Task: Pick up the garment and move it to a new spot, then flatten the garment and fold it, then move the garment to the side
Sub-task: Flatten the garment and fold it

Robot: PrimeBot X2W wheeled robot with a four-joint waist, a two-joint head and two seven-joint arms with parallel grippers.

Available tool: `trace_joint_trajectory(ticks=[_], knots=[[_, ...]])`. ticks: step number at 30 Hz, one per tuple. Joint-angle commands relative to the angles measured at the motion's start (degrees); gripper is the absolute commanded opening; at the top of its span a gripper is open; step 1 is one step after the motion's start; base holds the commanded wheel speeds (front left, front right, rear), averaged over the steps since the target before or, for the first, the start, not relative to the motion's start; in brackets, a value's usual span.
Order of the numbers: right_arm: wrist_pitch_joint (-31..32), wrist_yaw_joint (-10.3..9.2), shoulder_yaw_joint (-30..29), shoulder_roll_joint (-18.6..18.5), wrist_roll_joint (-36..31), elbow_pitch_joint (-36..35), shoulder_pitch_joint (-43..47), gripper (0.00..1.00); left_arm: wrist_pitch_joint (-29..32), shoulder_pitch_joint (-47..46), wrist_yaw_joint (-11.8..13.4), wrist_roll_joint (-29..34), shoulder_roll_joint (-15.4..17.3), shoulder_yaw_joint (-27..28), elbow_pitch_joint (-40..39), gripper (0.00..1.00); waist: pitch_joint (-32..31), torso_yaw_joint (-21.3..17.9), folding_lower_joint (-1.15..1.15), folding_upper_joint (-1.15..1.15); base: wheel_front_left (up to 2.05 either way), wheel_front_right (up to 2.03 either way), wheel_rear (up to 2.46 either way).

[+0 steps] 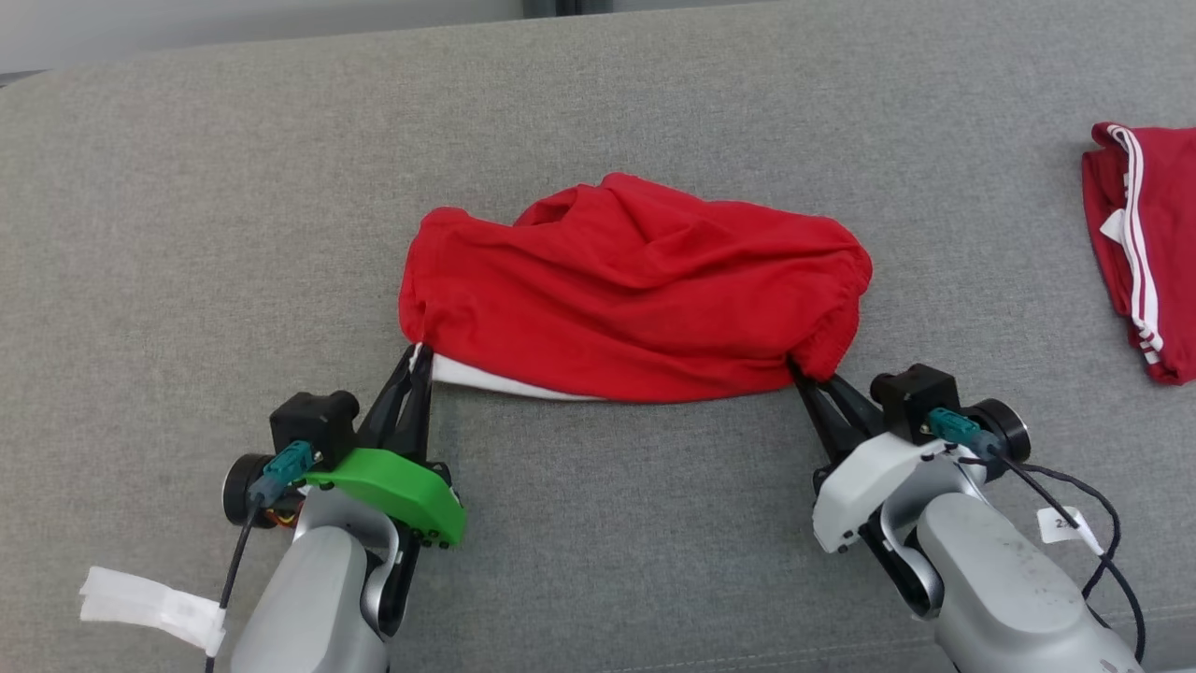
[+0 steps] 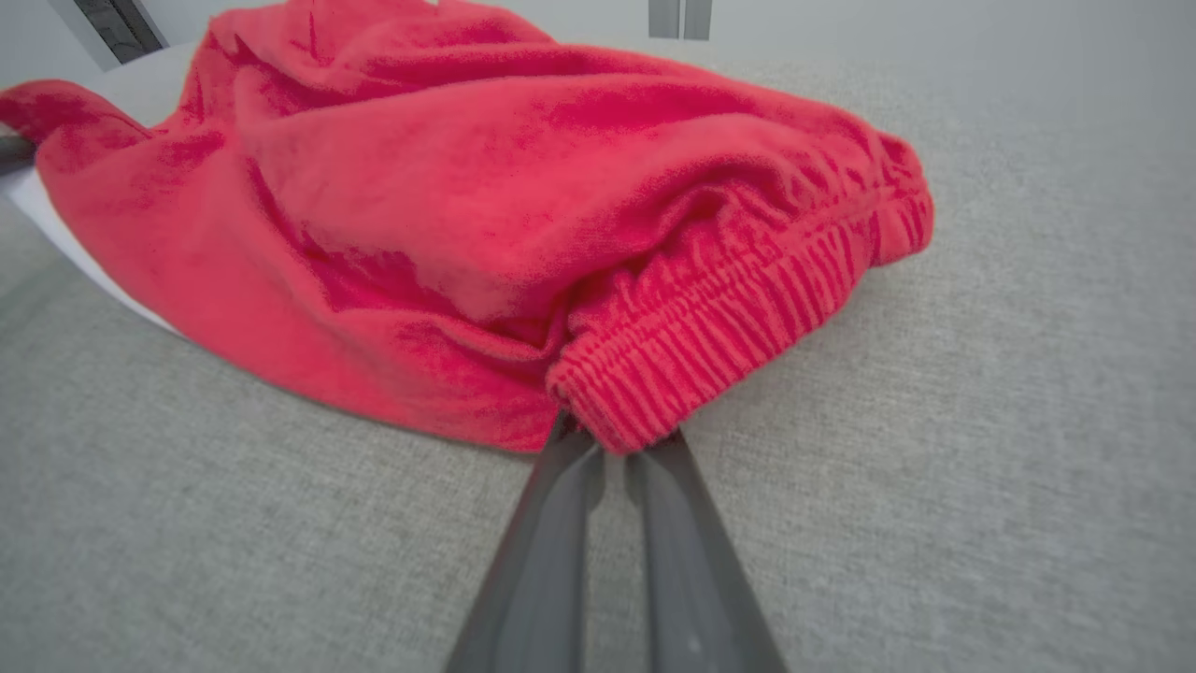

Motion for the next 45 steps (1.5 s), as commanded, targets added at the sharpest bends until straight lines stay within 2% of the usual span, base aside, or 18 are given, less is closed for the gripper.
trace_joint_trajectory(ticks=[1,7,14,17,21,26,31,35,41,45], knots=[[-0.19,-0.07,-1.42,-0.51,0.24,-2.81,1.64,0.0,0.02,1.6,-0.1,-1.3,0.23,0.28,-3.27,0.0,-1.13,0.24,0.0,0.0,0.0,0.0,0.0],[1.18,-0.07,-7.57,-2.96,-0.34,-16.24,7.29,0.0,0.01,5.57,-0.11,-4.51,0.23,0.04,-18.33,0.0,-3.62,-0.01,0.0,0.0,0.0,0.0,0.0],[10.32,-0.07,-13.13,-5.15,1.81,-34.47,9.77,0.0,0.02,3.99,-0.12,-10.21,1.04,-0.81,-30.94,0.0,-5.3,-0.81,0.0,0.0,0.0,0.0,0.0],[14.4,-0.07,-14.61,-7.25,2.31,-40.17,7.85,0.0,0.02,1.23,-0.12,-12.63,1.97,-2.35,-33.3,0.0,-5.18,-1.11,0.0,0.0,0.0,0.0,0.0],[19.67,-0.05,-15.68,-9.97,1.26,-45.09,4.67,0.0,0.02,-4.36,-0.13,-12.86,4.23,-4.35,-34.03,0.0,-4.62,-1.17,0.0,0.0,0.0,0.0,0.0],[23.65,-0.05,-16.69,-11.28,2.12,-49.09,0.33,0.0,0.02,-10.46,-0.13,-15.32,4.09,-4.58,-34.71,0.0,-2.81,-1.35,0.0,0.0,0.0,0.0,0.0],[27.35,-0.05,-14.82,-12.85,1.87,-46.22,-5.28,0.0,0.62,-16.62,-0.13,-15.14,5.53,-5.84,-30.21,0.0,1.52,-1.89,0.0,0.0,0.0,0.0,0.0],[27.6,-0.07,-12.08,-11.83,4.69,-37.87,-14.34,0.0,1.47,-23.95,-0.12,-14.32,6.91,-5.35,-22.83,0.0,6.91,-3.42,0.0,0.0,0.0,0.0,0.0],[19.86,-0.07,-11.23,-8.11,4.3,-23.14,-34.23,0.0,0.93,-39.23,-0.12,-12.6,7.87,-3.77,-13.8,0.0,15.26,-5.46,0.0,0.0,0.0,0.0,0.0],[13.33,-0.07,-10.03,-7.0,3.28,-16.72,-45.37,0.0,0.05,-48.34,-0.12,-11.5,6.36,-2.23,-12.34,0.0,17.97,-4.84,0.0,0.0,0.0,0.0,0.0]])
